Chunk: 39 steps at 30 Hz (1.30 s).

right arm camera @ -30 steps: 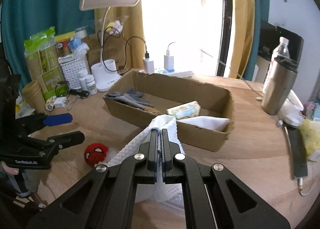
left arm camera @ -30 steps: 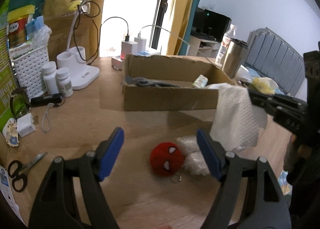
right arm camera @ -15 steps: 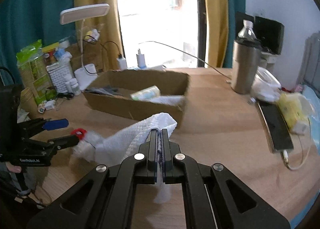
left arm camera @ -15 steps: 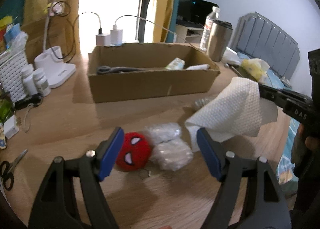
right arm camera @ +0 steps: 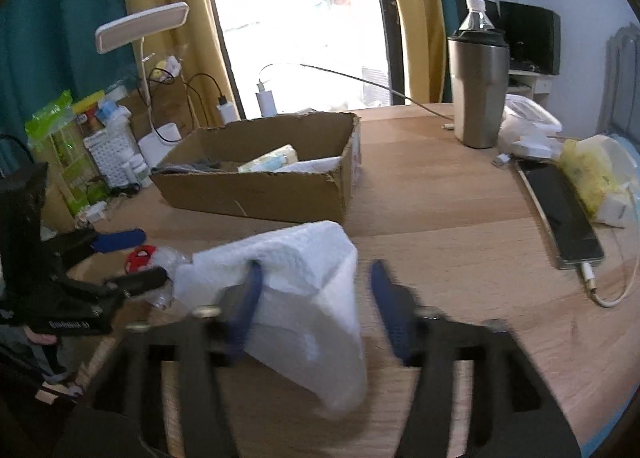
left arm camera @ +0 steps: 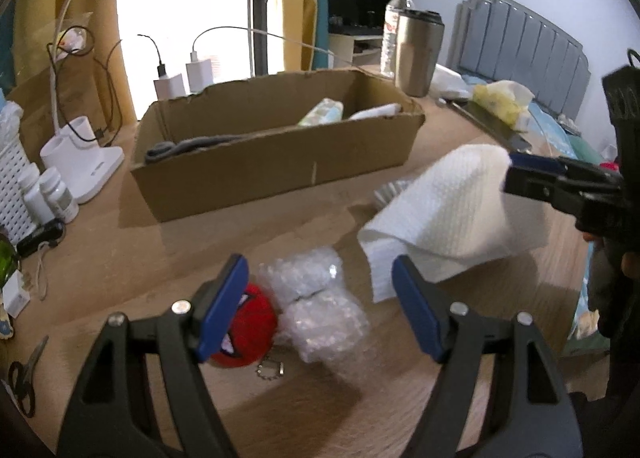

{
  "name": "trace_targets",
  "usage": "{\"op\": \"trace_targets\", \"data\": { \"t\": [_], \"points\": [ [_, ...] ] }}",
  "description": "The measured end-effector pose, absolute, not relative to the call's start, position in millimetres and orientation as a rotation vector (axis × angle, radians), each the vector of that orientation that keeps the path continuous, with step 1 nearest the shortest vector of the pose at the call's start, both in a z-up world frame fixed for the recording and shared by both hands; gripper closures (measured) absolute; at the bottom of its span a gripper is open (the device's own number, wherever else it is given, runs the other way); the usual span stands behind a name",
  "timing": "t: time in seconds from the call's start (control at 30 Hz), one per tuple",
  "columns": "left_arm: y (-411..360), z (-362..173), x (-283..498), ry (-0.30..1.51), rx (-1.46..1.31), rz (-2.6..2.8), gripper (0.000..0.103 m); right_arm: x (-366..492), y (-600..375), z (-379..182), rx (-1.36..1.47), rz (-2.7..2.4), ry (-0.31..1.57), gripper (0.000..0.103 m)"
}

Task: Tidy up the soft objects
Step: 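Grasp the bubble-wrap bag with the left gripper while the right gripper holds the paper towel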

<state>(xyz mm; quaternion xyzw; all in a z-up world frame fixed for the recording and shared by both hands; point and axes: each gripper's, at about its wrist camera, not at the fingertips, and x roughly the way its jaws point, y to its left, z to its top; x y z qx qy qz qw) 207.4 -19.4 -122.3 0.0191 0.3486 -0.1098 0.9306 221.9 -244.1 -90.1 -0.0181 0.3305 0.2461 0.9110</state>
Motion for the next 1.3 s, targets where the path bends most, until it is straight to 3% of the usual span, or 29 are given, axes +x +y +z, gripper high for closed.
{"op": "trace_targets", "data": {
  "t": [0.27,0.5,0.53,0.57,0.6,0.67,0.73,1.17,1.23,1.3],
  "points": [
    [-16,-121,201,0.715,0.050,-0.234,0.028,234,-238,-101,0.020,0.558,0.723,0.031],
    [-18,-124,203,0.722,0.060,-0.234,0.028,248,-224,-114,0.053,0.554,0.771,0.031],
    [-19,-125,204,0.723,0.064,-0.238,0.028,250,-225,-116,0.064,0.553,0.778,0.034],
    [-20,-125,204,0.725,0.070,-0.241,0.028,252,-226,-117,0.074,0.552,0.783,0.047],
    [-22,-126,205,0.726,0.074,-0.246,0.028,253,-227,-117,0.085,0.556,0.782,0.072],
    [-24,-127,205,0.725,0.083,-0.256,0.033,253,-231,-116,0.102,0.564,0.773,0.093],
    [-26,-128,207,0.730,0.092,-0.258,0.041,253,-233,-116,0.087,0.557,0.774,0.094],
    [-21,-144,222,0.790,0.092,-0.216,0.046,247,-252,-102,0.047,0.528,0.721,0.095],
    [-21,-144,222,0.788,0.087,-0.217,0.056,248,-254,-103,0.050,0.521,0.722,0.095],
    [-21,-144,223,0.789,0.082,-0.220,0.057,247,-255,-103,0.050,0.518,0.720,0.095]
  ]
}}
